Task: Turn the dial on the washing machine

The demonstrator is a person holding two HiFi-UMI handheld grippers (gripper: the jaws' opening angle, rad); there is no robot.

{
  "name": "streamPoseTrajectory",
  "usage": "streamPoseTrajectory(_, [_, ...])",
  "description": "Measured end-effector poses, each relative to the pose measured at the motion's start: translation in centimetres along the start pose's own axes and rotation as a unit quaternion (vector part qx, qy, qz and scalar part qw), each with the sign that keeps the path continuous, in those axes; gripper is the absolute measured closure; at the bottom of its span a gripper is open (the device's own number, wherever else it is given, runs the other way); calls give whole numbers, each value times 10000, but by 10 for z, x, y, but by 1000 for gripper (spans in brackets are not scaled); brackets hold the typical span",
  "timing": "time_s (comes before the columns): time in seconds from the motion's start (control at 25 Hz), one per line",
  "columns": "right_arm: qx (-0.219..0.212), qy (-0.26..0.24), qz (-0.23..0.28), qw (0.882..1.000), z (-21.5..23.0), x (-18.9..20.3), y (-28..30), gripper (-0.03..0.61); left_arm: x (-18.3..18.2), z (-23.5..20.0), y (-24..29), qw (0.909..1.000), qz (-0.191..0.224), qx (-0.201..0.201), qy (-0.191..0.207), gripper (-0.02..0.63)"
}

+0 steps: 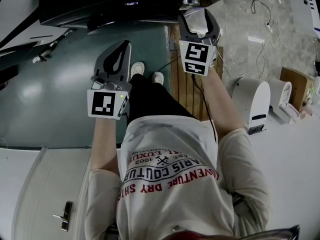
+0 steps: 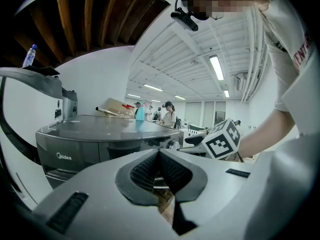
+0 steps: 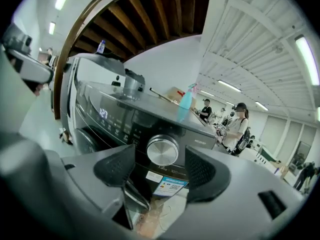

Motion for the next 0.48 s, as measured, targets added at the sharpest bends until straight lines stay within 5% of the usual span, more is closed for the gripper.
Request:
streamPoseTrajectory(0.28, [-309, 263, 669, 9969, -4, -27, -68, 516, -29, 8, -25, 9993, 244, -64, 281, 598])
streamPoseTrajectory(0.48, [-684, 274, 1000, 9923, -10, -46, -115, 551, -49, 18, -54, 9983, 359, -103, 453, 598])
Point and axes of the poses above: the fingertips, and each gripper's own axes: y forward along the fingers, z to its right, x out of its underside, the point moved 10 cm from there along -y, backward along the fingers, and after that the axes turned 8 degrees about -x, right-handed, at the moved point
